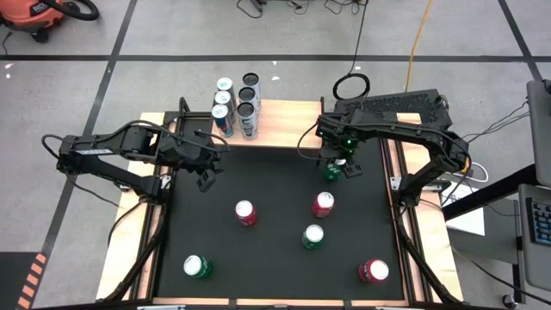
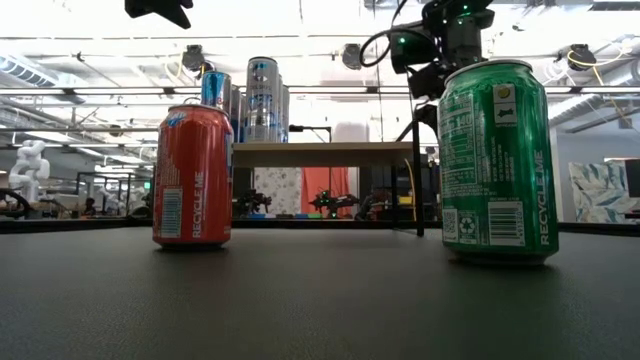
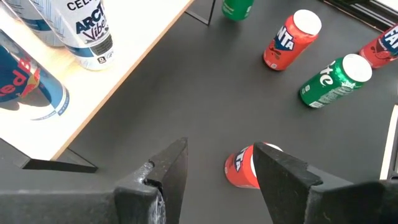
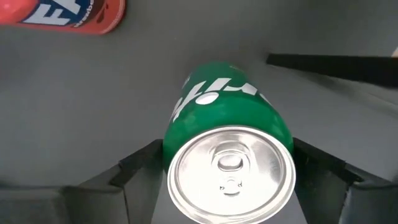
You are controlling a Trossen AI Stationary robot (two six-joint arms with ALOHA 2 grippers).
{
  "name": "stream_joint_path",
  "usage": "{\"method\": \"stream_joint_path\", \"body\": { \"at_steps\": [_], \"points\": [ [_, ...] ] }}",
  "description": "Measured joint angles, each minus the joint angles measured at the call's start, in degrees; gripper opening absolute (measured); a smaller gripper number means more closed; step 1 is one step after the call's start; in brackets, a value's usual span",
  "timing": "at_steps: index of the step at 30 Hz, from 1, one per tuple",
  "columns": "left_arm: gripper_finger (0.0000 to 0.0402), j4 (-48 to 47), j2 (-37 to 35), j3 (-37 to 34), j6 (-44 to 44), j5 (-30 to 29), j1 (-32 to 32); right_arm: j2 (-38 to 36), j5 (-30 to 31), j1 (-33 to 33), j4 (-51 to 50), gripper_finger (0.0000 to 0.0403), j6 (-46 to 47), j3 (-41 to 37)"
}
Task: Place canned beverage on shelf
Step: Put the top green soda can on the shelf
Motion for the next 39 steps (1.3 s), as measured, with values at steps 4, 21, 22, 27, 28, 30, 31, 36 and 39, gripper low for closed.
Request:
{"method": "stream_joint_path", "body": {
  "at_steps": [4, 21, 22, 27, 28, 30, 31, 36, 39],
  "points": [
    [0.0184, -0.02, 0.0, 0.0, 0.0, 0.0, -0.01, 0.0, 0.02, 0.14, -0.78, 0.0274, 0.04, 0.02],
    [0.0184, 7.68, 0.22, 0.04, 1.84, -0.42, 0.0, -0.02, 0.2, 4.12, -7.25, 0.0269, 2.07, 5.69],
    [0.0184, 8.89, 0.32, 0.04, 2.22, -0.42, 0.0, -0.02, 0.18, 4.32, -7.87, 0.0269, 2.58, 6.73],
    [0.0184, 14.5, 1.2, 0.07, 3.84, -0.42, 0.0, -0.07, 0.18, 5.28, -9.81, 0.0272, 4.85, 11.7],
    [0.0184, 15.26, 1.5, 0.07, 4.4, -0.37, 0.0, -0.07, 0.16, 5.47, -10.08, 0.0273, 4.98, 12.65],
    [0.0184, 17.35, 2.38, 0.07, 5.08, -0.01, 0.0, -0.07, 0.16, 5.82, -10.62, 0.0273, 4.98, 14.48],
    [0.0184, 18.13, 2.81, 0.07, 5.46, 0.07, 0.0, -0.07, 0.16, 6.03, -10.91, 0.0273, 5.01, 15.33],
    [0.0184, 21.04, 6.15, 0.07, 7.16, 0.56, 0.0, -0.07, -0.02, 6.79, -11.47, 0.0274, 6.05, 19.49],
    [0.0184, 25.72, 8.47, 0.04, 8.43, 4.46, 0.4, -0.07, -0.57, 7.18, -11.21, 0.0274, 6.54, 21.8]
  ]
}}
